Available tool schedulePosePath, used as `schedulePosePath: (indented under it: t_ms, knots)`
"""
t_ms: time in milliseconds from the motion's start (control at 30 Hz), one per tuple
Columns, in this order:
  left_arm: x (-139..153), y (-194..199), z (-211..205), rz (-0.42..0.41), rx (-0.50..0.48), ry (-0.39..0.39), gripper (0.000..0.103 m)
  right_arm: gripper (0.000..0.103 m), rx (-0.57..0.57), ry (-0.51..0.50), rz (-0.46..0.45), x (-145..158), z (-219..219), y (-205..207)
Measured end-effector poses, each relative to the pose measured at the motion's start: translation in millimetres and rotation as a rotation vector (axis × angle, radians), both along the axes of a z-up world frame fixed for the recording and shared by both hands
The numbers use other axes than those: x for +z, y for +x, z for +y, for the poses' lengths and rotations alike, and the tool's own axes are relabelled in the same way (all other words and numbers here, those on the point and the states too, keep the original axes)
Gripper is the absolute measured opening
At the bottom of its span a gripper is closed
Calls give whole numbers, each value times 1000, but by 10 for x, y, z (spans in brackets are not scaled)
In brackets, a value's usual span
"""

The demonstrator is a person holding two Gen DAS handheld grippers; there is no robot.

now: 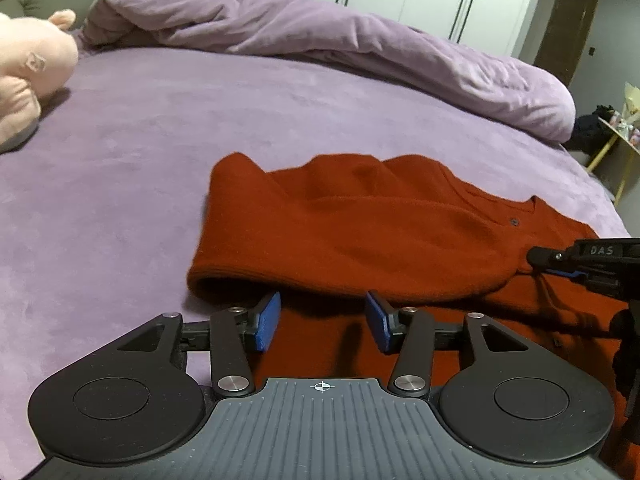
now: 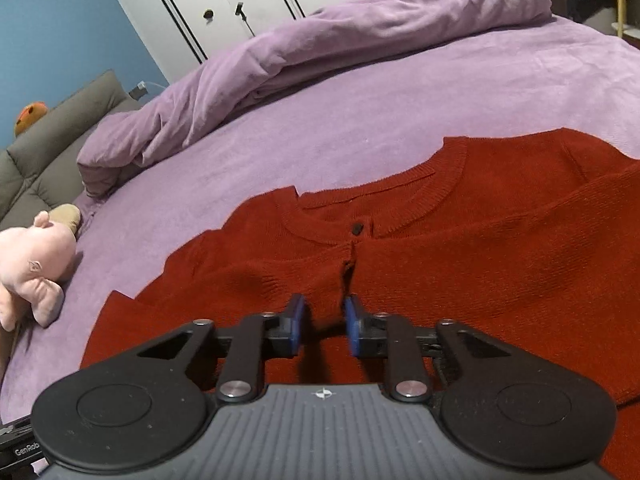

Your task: Fold small clothes

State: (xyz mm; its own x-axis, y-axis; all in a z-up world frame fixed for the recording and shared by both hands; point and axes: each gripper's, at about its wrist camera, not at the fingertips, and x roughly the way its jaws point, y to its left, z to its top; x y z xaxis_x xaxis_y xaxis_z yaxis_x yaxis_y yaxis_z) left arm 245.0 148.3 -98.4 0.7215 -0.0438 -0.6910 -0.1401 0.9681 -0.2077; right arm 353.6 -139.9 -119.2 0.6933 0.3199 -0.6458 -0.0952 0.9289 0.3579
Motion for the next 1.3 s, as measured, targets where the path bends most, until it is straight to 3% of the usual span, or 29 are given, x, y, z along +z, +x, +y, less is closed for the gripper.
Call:
schedulePosePath:
  t_ms: [100,233,333,400,467,567,667,767,833,867,967,1133,1200,1300]
  knots:
    - [21,12,-4,8,-2,-31,54,4,10,0,-12,66,-26,3]
    - [104,-31,12,-18,-5,-46,57,4,-59,-48,-154,362,-218,-237]
    - [90,-13,28,-19,6,-63,59,4,-152,-179,-181,394,-449,-432]
    - [57,31,13,5,13,-83,58,4,-181,-254,-140,289,-605,-474]
    - [38,53,-13,6,6,-108,58,4,-199,-235,-76,177,-764,-488]
    - [22,81,-60,17,-3,-94,58,9,-201,-109,-11,83,-973,-487]
    - [10,96,-87,24,-12,-81,58,36,-230,-43,6,60,-1059,-418]
    - [3,117,-109,33,-17,-72,59,38,-213,46,40,-28,-1063,-310]
    - [-4,142,-126,40,-22,-60,59,34,-194,53,44,-53,-1011,-249]
    - [-5,156,-140,43,-28,-54,59,21,-182,25,43,-59,-964,-222]
    - [5,177,-180,43,-40,-29,59,5,-139,-39,28,-14,-863,-204]
    - [80,199,-204,29,-34,-3,59,5,-210,-302,-159,310,-853,-397]
    - [114,211,-205,16,-34,-19,59,5,-241,-448,-172,318,-874,-415]
    - [144,278,-263,12,-36,-14,59,5,-226,-422,-127,285,-1006,-415]
